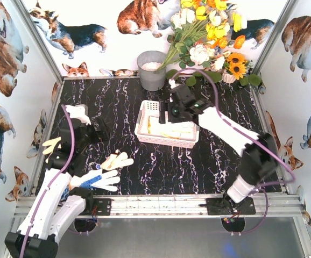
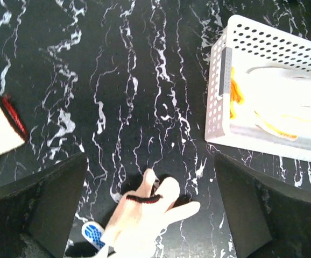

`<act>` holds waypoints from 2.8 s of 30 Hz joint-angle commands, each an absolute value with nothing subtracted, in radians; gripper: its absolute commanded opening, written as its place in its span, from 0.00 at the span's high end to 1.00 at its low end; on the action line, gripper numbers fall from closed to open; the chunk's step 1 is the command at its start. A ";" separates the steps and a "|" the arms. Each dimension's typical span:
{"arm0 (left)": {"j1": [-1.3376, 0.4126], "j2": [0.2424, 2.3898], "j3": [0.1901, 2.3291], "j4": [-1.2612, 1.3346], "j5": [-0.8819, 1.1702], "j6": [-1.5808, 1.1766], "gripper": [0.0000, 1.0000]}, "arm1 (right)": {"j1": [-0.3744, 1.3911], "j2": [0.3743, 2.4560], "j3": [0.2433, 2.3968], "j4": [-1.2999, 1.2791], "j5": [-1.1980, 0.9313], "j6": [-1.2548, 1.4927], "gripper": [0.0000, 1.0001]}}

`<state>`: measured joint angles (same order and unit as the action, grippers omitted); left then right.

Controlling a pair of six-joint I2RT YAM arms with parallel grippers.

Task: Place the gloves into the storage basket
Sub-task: Place the glove in the bin, then pick up the glove from the center of the board.

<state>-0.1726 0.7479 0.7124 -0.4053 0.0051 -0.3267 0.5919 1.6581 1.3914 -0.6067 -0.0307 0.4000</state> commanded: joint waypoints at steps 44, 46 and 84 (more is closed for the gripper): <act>-0.387 1.112 0.550 -0.436 -0.214 -0.535 0.74 | 0.529 0.827 0.843 -0.619 -0.231 0.647 0.21; -0.387 1.104 0.567 -0.435 -0.211 -0.531 0.84 | 0.529 0.825 0.838 -0.617 -0.237 0.653 0.21; -0.602 0.916 0.835 -0.047 0.715 -0.539 1.00 | 0.723 0.878 0.744 -0.055 -0.611 0.650 0.14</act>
<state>-0.5659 0.9146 0.8261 -0.1799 0.6559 -0.4633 0.7025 0.8780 0.7101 -0.1684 -0.5797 0.7055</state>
